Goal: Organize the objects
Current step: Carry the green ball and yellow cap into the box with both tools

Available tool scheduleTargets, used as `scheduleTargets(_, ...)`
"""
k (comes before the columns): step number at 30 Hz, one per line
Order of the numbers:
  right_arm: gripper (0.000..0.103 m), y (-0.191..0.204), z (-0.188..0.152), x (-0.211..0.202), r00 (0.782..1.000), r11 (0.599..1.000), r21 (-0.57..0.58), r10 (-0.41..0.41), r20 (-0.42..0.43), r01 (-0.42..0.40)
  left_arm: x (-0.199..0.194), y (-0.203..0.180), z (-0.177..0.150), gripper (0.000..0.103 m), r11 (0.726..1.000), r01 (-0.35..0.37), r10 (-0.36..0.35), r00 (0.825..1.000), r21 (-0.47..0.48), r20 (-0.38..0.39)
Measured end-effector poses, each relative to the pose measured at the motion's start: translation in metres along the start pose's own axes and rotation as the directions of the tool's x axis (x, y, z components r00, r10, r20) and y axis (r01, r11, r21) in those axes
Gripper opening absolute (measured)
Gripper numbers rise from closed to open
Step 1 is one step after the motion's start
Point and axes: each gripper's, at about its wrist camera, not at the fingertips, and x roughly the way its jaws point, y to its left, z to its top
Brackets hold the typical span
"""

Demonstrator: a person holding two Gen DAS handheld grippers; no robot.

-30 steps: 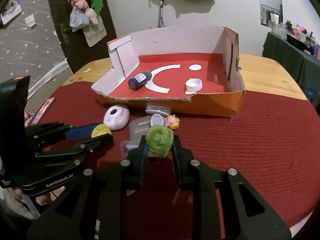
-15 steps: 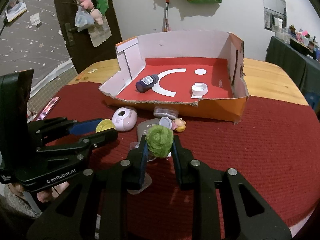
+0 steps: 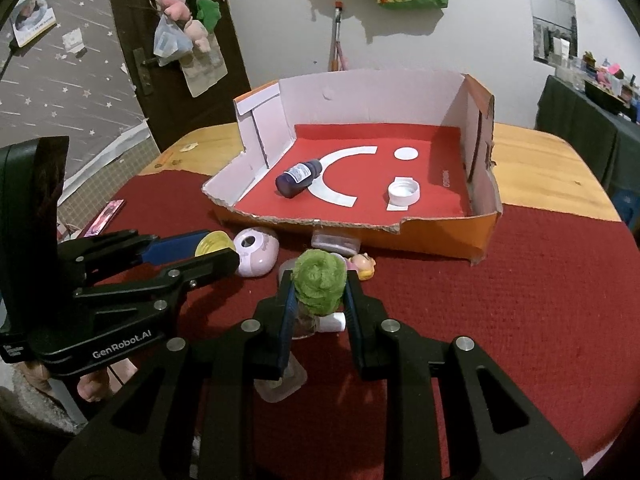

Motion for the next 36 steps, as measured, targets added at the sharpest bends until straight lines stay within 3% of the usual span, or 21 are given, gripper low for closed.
scheduleTargets(36, 0.022, -0.012, 0.046, 0.018, 1.0, 1.0, 0.012, -0.011, -0.023, 0.011, 0.015, 0.019, 0.05, 0.032, 1.0, 0.007, -0.007, 1.0, -0.016, 0.013)
